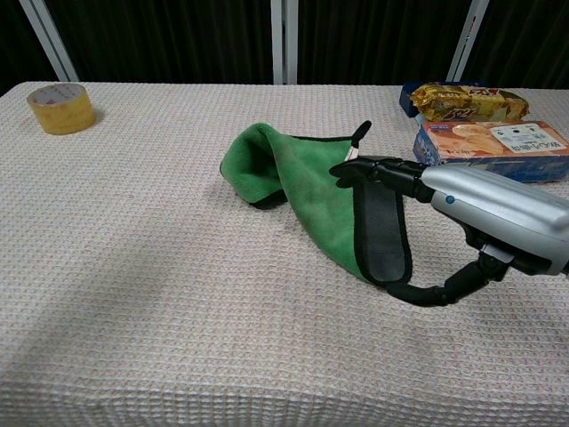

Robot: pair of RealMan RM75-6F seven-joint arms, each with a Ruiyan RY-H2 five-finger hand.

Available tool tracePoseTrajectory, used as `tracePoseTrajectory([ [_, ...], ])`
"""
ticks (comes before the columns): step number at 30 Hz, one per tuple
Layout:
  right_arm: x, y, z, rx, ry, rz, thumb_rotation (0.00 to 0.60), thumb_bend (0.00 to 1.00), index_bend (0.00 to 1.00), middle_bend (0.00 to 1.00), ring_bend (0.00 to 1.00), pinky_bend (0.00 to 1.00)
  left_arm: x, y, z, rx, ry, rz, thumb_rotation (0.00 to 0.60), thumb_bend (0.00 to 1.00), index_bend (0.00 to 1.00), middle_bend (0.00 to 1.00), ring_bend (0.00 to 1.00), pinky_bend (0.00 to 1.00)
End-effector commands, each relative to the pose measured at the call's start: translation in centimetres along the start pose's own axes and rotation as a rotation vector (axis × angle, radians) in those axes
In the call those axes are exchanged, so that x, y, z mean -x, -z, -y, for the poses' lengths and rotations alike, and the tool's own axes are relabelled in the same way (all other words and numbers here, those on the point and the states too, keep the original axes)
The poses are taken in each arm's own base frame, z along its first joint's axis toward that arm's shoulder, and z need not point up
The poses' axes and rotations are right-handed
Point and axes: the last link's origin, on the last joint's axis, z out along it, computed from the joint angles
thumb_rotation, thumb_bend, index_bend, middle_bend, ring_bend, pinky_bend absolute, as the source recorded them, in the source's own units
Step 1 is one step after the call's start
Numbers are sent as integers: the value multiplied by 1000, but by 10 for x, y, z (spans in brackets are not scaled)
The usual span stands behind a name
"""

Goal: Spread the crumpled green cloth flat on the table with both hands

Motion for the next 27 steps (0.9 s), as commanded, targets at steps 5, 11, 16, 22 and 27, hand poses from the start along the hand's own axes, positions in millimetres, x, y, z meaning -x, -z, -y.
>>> tracePoseTrajectory([
  [5, -5, 7, 0, 19, -1, -32, 600, 179, 47, 91, 0, 0, 0, 1, 0, -4, 6, -3, 600, 177, 28, 32, 100, 157],
  [11, -4, 18, -13, 130, 82, -131, 600, 172, 223, 171, 0, 0, 1, 4, 7, -40, -21, 5, 600, 178, 28, 32, 100, 157],
  [16, 12, 21, -21, 212, 85, -79, 600, 153, 396, 190, 0, 0, 7, 11, 20, -130, -40, 50, 600, 177, 31, 32, 100, 158],
  [22, 25, 16, -24, 233, 81, -67, 600, 185, 428, 183, 0, 0, 15, 19, 29, -187, 14, 73, 600, 178, 41, 32, 100, 157],
  [27, 33, 8, -28, 241, 93, -63, 600, 201, 429, 180, 0, 0, 16, 21, 31, -190, 29, 67, 600, 178, 41, 32, 100, 157],
])
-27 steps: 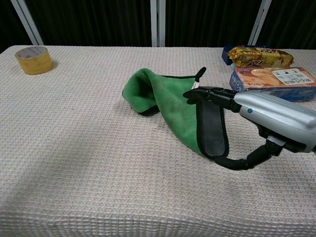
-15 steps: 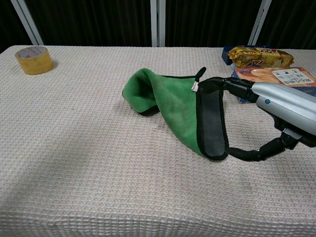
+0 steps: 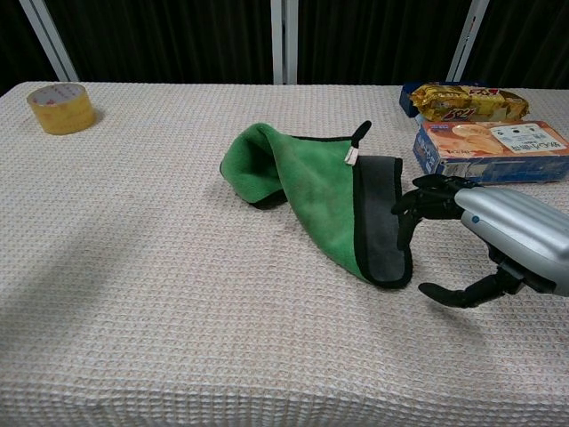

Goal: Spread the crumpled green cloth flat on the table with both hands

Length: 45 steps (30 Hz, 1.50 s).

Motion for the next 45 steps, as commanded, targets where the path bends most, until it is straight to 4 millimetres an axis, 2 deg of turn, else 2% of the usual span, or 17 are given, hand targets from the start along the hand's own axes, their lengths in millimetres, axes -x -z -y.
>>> tracePoseTrajectory([
  [1, 7, -5, -1, 11, 18, 4, 600, 203, 429, 180, 0, 0, 0, 0, 0, 2, 8, -10, 600, 178, 42, 32, 100, 157],
  [11, 25, -15, -1, 18, 3, 39, 600, 216, 435, 180, 0, 0, 0, 0, 2, 1, 21, -13, 600, 177, 45, 32, 100, 157],
  [20, 25, -26, 2, 12, -12, 15, 600, 396, 518, 182, 0, 0, -1, 1, 3, -1, 16, -29, 600, 177, 45, 32, 100, 157],
  [26, 22, -28, 2, 11, -15, -28, 600, 497, 650, 210, 0, 0, -4, -4, 6, 7, 33, -17, 600, 175, 45, 32, 100, 157],
  [30, 15, -23, 2, -13, 7, -60, 600, 520, 681, 216, 0, 0, -14, -29, 12, 19, 80, 23, 600, 173, 69, 33, 100, 159],
  [34, 9, -16, 2, -42, 68, -72, 600, 520, 685, 215, 0, 0, -23, -74, 14, 41, 89, 97, 600, 174, 116, 51, 101, 160],
  [38, 7, -12, 2, -47, 107, -51, 600, 519, 685, 214, 0, 0, -23, -129, -3, 85, 119, 212, 600, 176, 205, 75, 101, 161],
  [45, 9, -17, 6, -64, 120, -18, 600, 520, 686, 214, 0, 0, -11, -206, -47, 164, 83, 347, 600, 211, 219, 75, 101, 161],
])
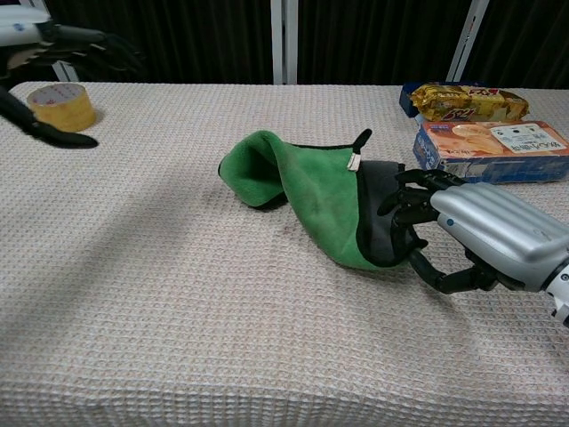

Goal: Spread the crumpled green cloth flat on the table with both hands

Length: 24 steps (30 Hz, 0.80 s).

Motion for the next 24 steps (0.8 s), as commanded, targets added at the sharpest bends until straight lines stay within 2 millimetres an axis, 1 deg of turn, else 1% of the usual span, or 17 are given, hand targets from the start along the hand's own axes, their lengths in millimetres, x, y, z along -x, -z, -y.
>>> tracePoseTrajectory([
  [1, 1, -4, 6, -26, 6, 14, 600, 520, 686, 214, 0, 0, -14, -63, -29, 42, -7, 65, 600, 213, 222, 75, 101, 161],
  [4, 3, -7, 12, -56, 14, 29, 600, 519, 686, 214, 0, 0, -14, -85, -42, 48, -8, 99, 600, 221, 229, 75, 101, 160],
  [5, 4, -9, 16, -75, 21, 38, 600, 519, 686, 214, 0, 0, -13, -96, -49, 52, -9, 121, 600, 228, 230, 75, 101, 160],
  [7, 6, -13, 22, -97, 29, 48, 600, 519, 686, 214, 0, 0, -10, -112, -57, 50, -20, 164, 600, 240, 239, 75, 101, 160],
  [13, 8, -22, 31, -127, 35, 64, 600, 520, 687, 215, 0, 0, 9, -145, -72, 46, -136, 271, 600, 273, 250, 75, 101, 158],
  [16, 9, -23, 28, -111, 39, 73, 600, 520, 691, 219, 0, 0, 16, -158, -75, 22, -143, 304, 600, 285, 250, 72, 100, 157],
  [20, 9, -22, 25, -90, 26, 90, 600, 520, 699, 214, 0, 0, 17, -172, -74, -1, -177, 292, 600, 291, 250, 65, 97, 155],
  [24, 9, -21, 28, -92, 4, 101, 600, 520, 700, 213, 0, 0, 18, -180, -75, -26, -127, 288, 600, 308, 250, 59, 94, 151],
])
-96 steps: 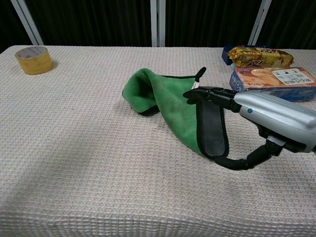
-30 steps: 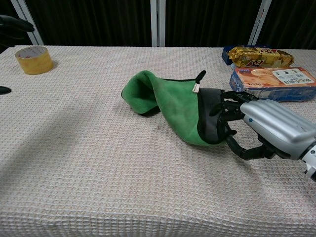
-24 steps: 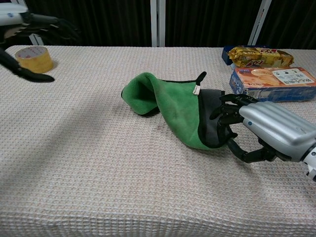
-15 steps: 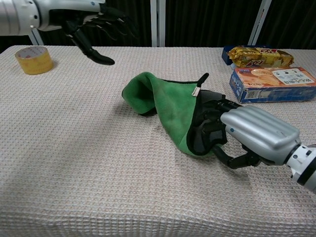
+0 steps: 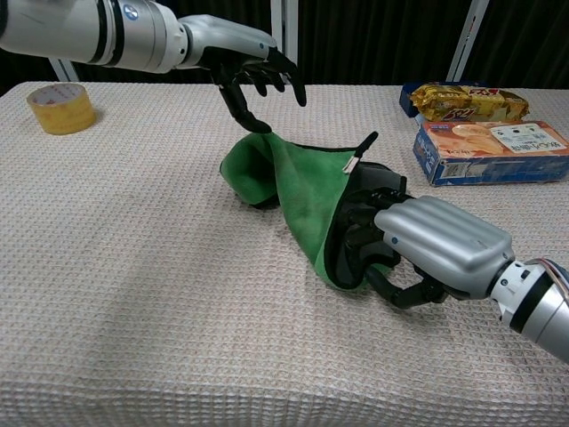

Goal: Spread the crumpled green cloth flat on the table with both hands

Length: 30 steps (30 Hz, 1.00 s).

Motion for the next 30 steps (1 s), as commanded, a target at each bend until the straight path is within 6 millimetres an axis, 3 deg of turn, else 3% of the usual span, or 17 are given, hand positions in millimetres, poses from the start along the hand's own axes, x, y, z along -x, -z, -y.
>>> tracePoseTrajectory([
  [1, -1, 0, 2, -5, -12, 1, 600, 520, 700, 213, 0, 0, 1, -12, -2, -16, 33, 13, 600, 309, 249, 56, 92, 150],
  [12, -1, -1, 9, -25, -3, 6, 600, 520, 700, 227, 0, 0, 9, -35, -8, -31, 57, 94, 600, 311, 249, 43, 73, 146],
  [30, -3, -4, 17, -36, -21, 3, 600, 520, 698, 234, 0, 0, 18, -61, -40, 16, 4, 156, 600, 350, 249, 27, 53, 130],
])
